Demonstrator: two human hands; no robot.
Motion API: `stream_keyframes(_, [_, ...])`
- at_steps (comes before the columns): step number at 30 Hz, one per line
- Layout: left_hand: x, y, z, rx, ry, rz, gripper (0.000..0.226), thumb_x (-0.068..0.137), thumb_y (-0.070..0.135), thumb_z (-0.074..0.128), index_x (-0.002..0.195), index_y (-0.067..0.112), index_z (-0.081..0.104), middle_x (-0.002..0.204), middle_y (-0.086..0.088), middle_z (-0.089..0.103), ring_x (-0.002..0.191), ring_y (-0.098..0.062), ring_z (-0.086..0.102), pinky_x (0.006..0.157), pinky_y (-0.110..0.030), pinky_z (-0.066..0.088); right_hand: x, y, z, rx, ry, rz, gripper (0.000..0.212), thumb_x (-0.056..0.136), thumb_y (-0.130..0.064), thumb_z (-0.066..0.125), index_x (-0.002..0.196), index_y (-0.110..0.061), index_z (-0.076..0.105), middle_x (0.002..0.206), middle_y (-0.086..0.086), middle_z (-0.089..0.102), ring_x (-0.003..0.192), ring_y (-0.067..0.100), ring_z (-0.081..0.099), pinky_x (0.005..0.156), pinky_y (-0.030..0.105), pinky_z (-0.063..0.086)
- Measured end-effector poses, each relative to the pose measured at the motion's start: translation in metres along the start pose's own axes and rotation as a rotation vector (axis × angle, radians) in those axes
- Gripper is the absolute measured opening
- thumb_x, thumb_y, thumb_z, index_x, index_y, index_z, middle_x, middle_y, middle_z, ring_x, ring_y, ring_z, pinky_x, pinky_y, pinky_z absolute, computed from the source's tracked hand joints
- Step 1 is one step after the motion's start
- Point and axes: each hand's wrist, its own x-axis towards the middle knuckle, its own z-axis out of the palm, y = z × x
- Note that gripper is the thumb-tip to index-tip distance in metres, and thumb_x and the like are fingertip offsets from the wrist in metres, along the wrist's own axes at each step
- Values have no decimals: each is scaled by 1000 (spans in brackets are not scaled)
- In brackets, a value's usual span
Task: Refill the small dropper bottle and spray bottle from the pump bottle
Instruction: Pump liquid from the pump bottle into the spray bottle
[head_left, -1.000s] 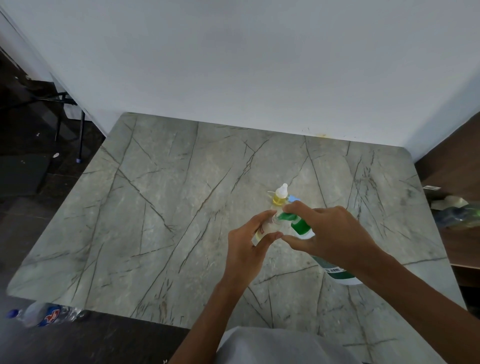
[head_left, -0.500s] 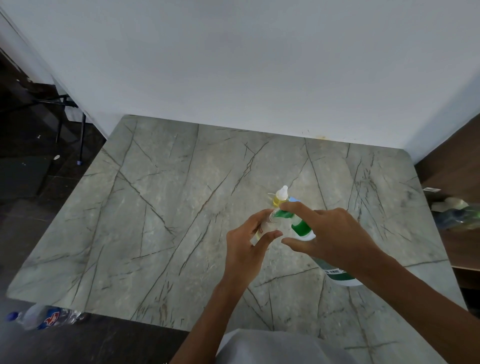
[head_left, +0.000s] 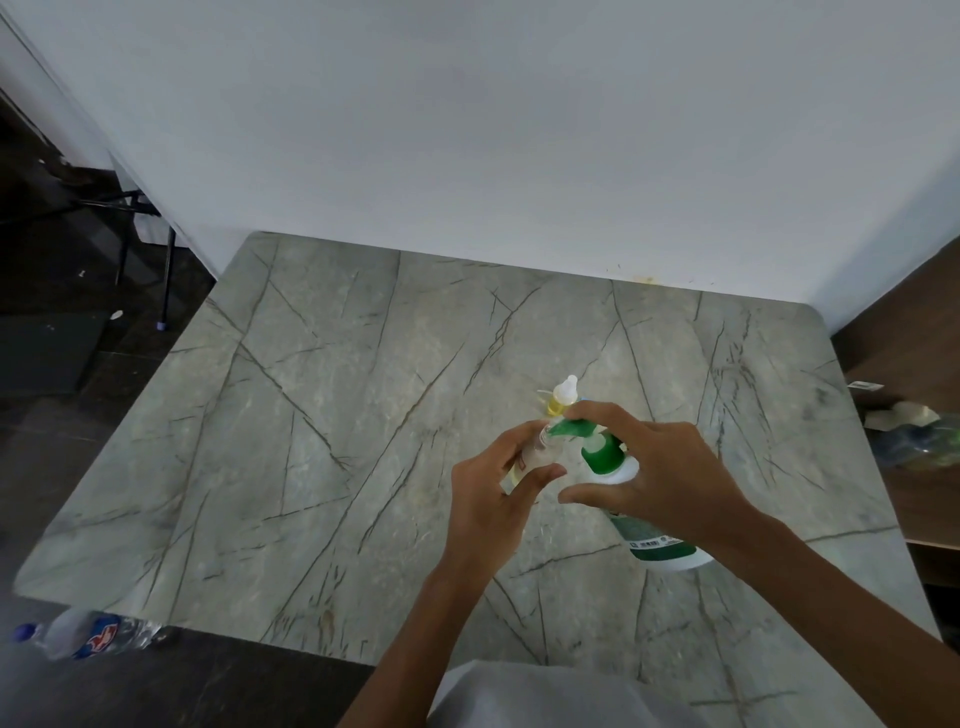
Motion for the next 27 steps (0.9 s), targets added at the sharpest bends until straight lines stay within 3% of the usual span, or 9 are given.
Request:
stream_keyframes(3, [1,3,-1,5,-10,-7,41,78,42,71,116,42,55,104,35,61,98,6,64,85,-14,52,-1,-2,3,80,39,-2,74,61,-71,64,124,-44,35,99,-8,69,73,0,57,70,7,43])
stream_keyframes(6, [2,3,-1,-14,-13,-20,43,79,37,74,119,34,59,109,22,67,99,3,66,87,-21,55,0,-3,4,154,69,22,72,61,-75,62,122,-49,35,101,-10,68,76,-1,59,73,5,44])
stream_keyframes(11, [4,6,0,-39,-7,-21,45,81,30,75,123,21,63,112,11,70,100,-3,67,87,-28,57,-1,-4,5,217,192,-16,70,58,-62,75,118,-37,48,91,-20,63,77,-19,55,69,-1,42])
stream_keyframes(14, [3,6,-1,-15,-9,-2,45,82,28,75,124,19,63,111,8,71,98,-2,67,84,-28,58,-1,-6,5,203,234,-23,66,57,-54,79,112,-32,51,89,-11,67,72,-8,59,68,-2,42])
stream_keyframes(17, [2,6,-2,0,-7,-7,44,81,31,75,123,21,63,108,11,71,96,-2,67,82,-26,58,1,-7,2,189,178,-18,66,59,-63,74,112,-35,48,90,-11,68,72,-4,60,68,-3,41])
stream_keyframes(22, [3,9,-5,-1,-5,-25,45,80,36,74,123,24,63,108,16,70,97,2,66,82,-17,54,5,-7,-2,130,79,-12,76,56,-81,58,120,-45,38,98,-28,53,73,-6,56,70,8,46])
stream_keyframes(27, [4,13,-8,41,-2,-14,43,81,32,75,121,24,65,109,18,68,96,7,63,78,-6,48,3,-7,-6,82,70,-42,74,62,-80,54,123,-41,39,95,-20,61,69,-2,56,68,1,38])
